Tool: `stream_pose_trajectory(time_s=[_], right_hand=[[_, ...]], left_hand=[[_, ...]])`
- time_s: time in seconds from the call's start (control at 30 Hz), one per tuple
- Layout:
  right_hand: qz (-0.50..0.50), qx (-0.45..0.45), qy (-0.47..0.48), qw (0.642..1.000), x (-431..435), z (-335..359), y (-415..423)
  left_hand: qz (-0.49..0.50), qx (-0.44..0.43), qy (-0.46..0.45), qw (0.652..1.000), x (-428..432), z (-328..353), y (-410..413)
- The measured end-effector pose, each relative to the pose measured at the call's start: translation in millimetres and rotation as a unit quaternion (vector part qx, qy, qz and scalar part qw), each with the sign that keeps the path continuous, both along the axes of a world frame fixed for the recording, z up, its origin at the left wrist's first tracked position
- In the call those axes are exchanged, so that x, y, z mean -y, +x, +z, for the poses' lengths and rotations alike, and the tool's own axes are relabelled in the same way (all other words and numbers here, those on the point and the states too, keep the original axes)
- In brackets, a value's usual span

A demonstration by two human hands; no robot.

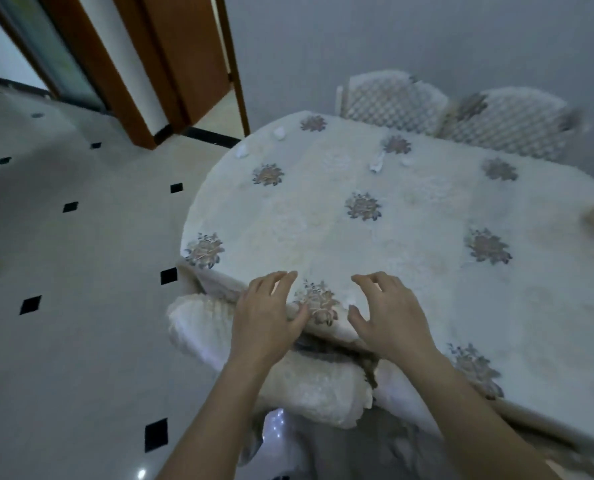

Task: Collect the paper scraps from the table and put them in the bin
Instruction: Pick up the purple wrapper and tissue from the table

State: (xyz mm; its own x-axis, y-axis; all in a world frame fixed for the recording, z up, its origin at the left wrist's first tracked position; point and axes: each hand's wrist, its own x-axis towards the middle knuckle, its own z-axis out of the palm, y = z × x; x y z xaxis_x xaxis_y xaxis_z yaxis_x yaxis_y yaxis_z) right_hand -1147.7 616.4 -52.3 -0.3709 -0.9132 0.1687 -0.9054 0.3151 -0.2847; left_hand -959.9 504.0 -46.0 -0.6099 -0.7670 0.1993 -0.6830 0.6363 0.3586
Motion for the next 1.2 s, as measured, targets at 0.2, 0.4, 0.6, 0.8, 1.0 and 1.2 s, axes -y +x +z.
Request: stream_pose_trajectory(time_s=[0.2, 0.4, 0.6, 0.8, 1.0, 1.2], right_hand=[[-0.129, 0.042, 0.043, 0.99, -42, -32, -47], [-0.197, 0.112, 0.088, 0.97, -51, -64, -89], [-0.235, 0.187, 0.132, 0.945, -25, -99, -121], [-0.268, 0.209, 0.2, 0.919, -1, -135, -132], [-0.258, 0.131, 0.178, 0.941, 4, -149, -132], [-0.192, 0.038, 0.172, 0.965, 0, -160, -128]], left_hand=[[-0.093, 0.04, 0.075, 0.992, 20, -37, -63], [-0.098, 0.088, 0.161, 0.978, 34, -82, -105], [-0.082, 0.142, 0.209, 0.964, 40, -114, -131], [-0.082, 0.167, 0.19, 0.964, 39, -145, -148], [-0.08, 0.133, 0.157, 0.975, 33, -161, -158], [-0.096, 0.106, 0.137, 0.98, 30, -168, -160]])
